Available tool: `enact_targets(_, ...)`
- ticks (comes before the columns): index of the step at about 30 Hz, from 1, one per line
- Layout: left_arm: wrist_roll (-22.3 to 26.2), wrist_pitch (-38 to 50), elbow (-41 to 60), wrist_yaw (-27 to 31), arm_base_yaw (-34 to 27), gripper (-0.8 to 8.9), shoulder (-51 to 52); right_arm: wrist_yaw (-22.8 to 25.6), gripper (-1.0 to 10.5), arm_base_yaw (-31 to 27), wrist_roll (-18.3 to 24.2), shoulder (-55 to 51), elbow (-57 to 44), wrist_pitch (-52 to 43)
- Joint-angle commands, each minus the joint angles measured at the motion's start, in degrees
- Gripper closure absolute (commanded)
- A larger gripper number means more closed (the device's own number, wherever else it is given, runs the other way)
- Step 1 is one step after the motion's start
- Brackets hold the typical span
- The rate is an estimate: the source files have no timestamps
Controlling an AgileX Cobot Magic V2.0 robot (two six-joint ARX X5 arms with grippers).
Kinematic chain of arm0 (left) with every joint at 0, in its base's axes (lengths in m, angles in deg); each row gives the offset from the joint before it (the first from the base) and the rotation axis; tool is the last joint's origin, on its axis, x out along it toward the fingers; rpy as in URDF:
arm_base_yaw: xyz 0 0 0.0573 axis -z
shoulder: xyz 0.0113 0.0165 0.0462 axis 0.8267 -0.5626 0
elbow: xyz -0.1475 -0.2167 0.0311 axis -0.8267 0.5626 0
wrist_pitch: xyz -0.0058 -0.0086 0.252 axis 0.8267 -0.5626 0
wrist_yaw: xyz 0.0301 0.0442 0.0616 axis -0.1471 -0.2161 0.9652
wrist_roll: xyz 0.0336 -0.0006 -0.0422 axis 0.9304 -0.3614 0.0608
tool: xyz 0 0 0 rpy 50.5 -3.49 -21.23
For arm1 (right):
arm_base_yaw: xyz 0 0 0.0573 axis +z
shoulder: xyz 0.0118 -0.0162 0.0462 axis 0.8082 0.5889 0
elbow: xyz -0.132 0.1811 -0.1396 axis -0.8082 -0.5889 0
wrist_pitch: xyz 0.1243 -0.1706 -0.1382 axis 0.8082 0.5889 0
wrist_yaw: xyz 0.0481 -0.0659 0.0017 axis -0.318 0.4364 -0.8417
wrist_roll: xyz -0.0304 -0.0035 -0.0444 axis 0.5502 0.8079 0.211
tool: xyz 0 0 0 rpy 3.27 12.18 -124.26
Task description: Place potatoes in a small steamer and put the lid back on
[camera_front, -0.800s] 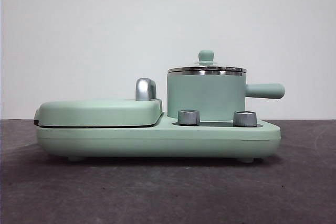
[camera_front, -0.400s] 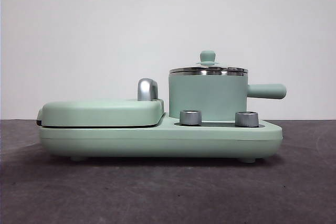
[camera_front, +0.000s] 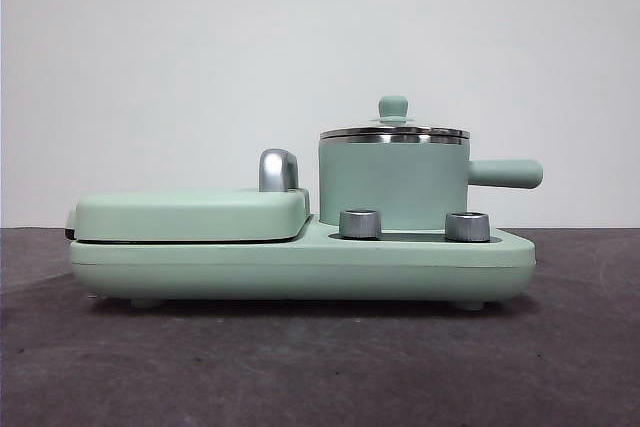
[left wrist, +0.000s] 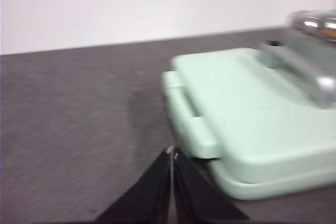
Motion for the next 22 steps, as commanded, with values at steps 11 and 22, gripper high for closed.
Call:
enact_targets(11, -4.28, 1.75, 11.47, 0.33, -4.42, 8.08, 7.76, 0.15, 9.3, 0.31, 0.50, 0.39, 0.52, -0.61)
enact_targets(22, -4.28, 1.73, 11.45, 0.33, -4.39, 8.09, 7.72, 0.15, 9.3, 0.31, 0.50, 0.39, 0.52, -0.59)
